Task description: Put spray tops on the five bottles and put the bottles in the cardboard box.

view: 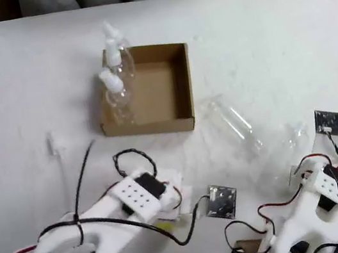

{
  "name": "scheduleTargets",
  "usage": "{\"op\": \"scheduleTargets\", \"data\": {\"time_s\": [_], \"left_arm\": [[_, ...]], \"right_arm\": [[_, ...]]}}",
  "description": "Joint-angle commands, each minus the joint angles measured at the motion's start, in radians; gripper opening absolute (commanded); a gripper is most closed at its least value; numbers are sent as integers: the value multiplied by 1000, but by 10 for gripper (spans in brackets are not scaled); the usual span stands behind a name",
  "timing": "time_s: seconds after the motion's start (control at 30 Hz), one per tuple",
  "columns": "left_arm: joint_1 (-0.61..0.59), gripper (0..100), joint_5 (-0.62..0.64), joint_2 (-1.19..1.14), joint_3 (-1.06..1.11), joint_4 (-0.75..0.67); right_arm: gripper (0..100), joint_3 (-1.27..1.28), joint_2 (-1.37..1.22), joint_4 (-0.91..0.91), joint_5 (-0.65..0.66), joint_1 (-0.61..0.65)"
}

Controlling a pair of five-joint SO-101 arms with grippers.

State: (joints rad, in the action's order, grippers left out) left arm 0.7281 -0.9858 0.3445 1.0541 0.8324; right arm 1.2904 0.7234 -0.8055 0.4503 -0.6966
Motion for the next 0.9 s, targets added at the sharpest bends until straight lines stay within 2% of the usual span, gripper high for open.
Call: {"op": "scheduleTargets", "data": {"time_s": [0.0, 0.17, 0.2, 0.43, 0.6, 0.67, 0.87], "left_arm": [[-8, 220, -14, -15, -49, 25], [27, 25, -21, -21, -49, 25], [31, 15, -21, -21, -48, 29], [28, 41, -14, -15, -48, 43], [33, 41, -11, -13, -72, 146], [22, 25, 52, -13, -123, 203], [-102, 20, 377, -13, -299, 361]], "right_arm": [[18, -46, -2, 2, 17, -2], [18, -46, -2, 2, 17, -2], [18, -46, -2, 4, 17, -1], [19, -44, -2, 7, 17, -1], [21, -44, -2, 10, 17, -1], [21, -44, -2, 10, 14, 8], [20, -44, -2, 8, 9, 19]]}}
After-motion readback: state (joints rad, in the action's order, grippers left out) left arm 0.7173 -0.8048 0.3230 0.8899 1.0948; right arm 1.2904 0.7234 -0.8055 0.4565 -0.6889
